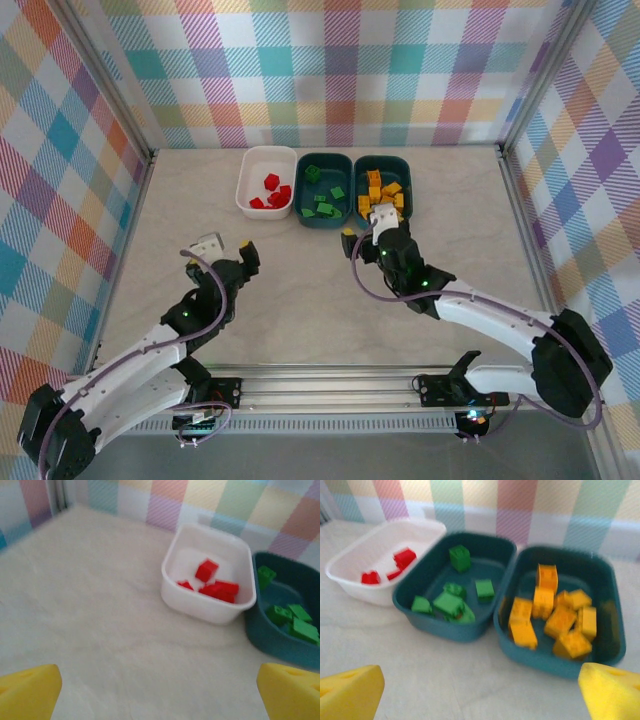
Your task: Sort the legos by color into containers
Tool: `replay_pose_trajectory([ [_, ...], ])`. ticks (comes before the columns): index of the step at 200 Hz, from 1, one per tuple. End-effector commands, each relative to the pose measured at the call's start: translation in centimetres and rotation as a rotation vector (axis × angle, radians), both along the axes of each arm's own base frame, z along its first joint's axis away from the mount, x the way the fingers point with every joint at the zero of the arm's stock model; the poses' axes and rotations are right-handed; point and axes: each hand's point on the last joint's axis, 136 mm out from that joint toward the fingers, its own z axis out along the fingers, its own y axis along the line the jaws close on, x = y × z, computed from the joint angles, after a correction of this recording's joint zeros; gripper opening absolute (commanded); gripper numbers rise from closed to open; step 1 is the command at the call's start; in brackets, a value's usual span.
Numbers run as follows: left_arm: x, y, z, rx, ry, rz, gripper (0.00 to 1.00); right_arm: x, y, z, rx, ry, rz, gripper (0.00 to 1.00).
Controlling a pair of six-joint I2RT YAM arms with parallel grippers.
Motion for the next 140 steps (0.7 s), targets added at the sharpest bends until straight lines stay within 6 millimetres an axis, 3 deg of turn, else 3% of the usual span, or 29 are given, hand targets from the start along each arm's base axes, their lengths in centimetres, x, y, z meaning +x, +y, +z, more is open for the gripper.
replay_pose_trajectory([
  [1, 0.0, 1.8, 2.8, 0.127, -0.121, 0.082, 1.0, 0.0, -0.7, 4.6, -0.038, -0.164, 0.033, 1.0],
  [12, 0.3, 1.6, 2.6, 0.195, -0.112, 0.052, 1.0, -0.4, -0.7, 6.2, -0.053, -0.24, 0.101, 1.0],
  [26, 1.0, 1.0, 1.5, 0.299, -0.062, 0.001, 1.0, 0.0, -1.5, 6.6, -0.111, -0.274, 0.114, 1.0],
  [39, 1.9, 0.2, -0.2, 0.37, -0.033, -0.078, 1.0, 1.6, -3.1, 4.2, -0.236, -0.204, 0.071, 1.0],
  [53, 2.4, 1.2, -1.8, 0.345, -0.038, -0.07, 1.0, 3.1, -6.1, 1.6, -0.226, -0.109, -0.068, 1.0],
  [86, 3.7, 5.1, -4.9, 0.217, -0.013, -0.023, 1.0, 2.6, -10.1, -1.0, -0.129, -0.124, -0.178, 1.0],
  [108, 5.3, 6.5, -6.7, 0.106, -0.005, 0.006, 1.0, 2.4, -10.7, -3.6, -0.153, -0.078, -0.123, 1.0],
  [140, 9.6, 5.7, -7.9, 0.221, 0.116, -0.038, 1.0, 3.3, -11.9, -5.9, -0.168, -0.05, -0.14, 1.0],
])
